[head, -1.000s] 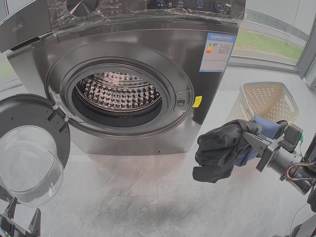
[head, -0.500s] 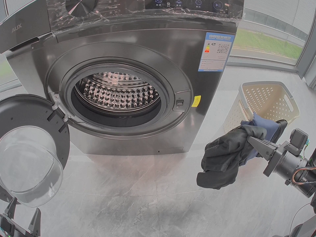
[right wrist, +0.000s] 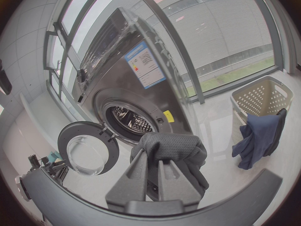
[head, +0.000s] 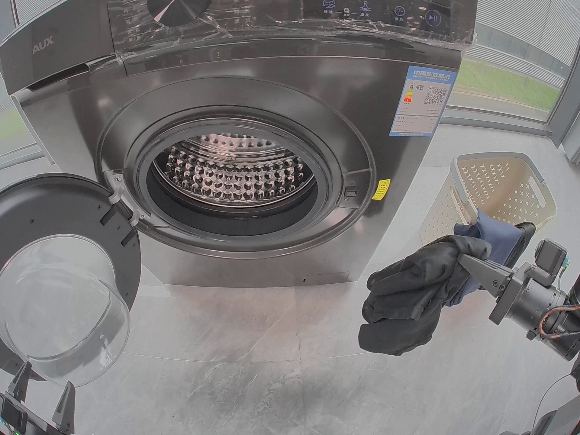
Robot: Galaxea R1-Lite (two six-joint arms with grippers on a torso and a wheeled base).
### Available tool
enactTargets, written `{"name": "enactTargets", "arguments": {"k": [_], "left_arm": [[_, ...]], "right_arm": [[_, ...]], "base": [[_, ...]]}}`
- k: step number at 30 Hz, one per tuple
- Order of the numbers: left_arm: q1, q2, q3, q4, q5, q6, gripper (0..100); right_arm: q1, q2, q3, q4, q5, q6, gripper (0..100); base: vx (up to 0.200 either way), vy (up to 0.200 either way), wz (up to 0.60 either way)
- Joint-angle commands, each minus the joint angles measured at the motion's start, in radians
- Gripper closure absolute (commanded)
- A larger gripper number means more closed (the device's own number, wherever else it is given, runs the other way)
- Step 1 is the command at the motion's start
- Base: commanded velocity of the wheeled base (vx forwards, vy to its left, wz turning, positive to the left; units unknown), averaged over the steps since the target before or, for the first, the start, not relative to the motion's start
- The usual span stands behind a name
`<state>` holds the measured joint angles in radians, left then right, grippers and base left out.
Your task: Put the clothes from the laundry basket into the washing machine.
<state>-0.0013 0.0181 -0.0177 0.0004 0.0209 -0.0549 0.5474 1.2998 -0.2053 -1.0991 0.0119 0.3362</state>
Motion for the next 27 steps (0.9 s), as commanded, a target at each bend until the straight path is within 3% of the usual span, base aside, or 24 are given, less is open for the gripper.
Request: {"name": "enactTargets", "arguments": {"k": [1,13,19,27], "left_arm": [[0.0,-0.009,0.016,0.001,0.001,0.0,0],[0.0,-0.009,0.016,0.001,0.001,0.0,0],[0.0,-0.009,0.016,0.001,0.001,0.0,0],[0.0,-0.009,0.016,0.001,0.001,0.0,0]], "right_arm": [[-0.026,-0.002,0.006,-0.01,0.003,0.011,100],[-0.018,-0.002,0.032,-0.004,0.005,0.012,100],[-0.014,-0.001,0.041,-0.001,0.006,0.001,100],[-0.011,-0.002,0.035,-0.015,0.006,0.003,100]], "base": [[0.0,0.2,0.0],[0.0,0.0,0.0],[-0.2,0.0,0.0],[-0.05,0.0,0.0]]}}
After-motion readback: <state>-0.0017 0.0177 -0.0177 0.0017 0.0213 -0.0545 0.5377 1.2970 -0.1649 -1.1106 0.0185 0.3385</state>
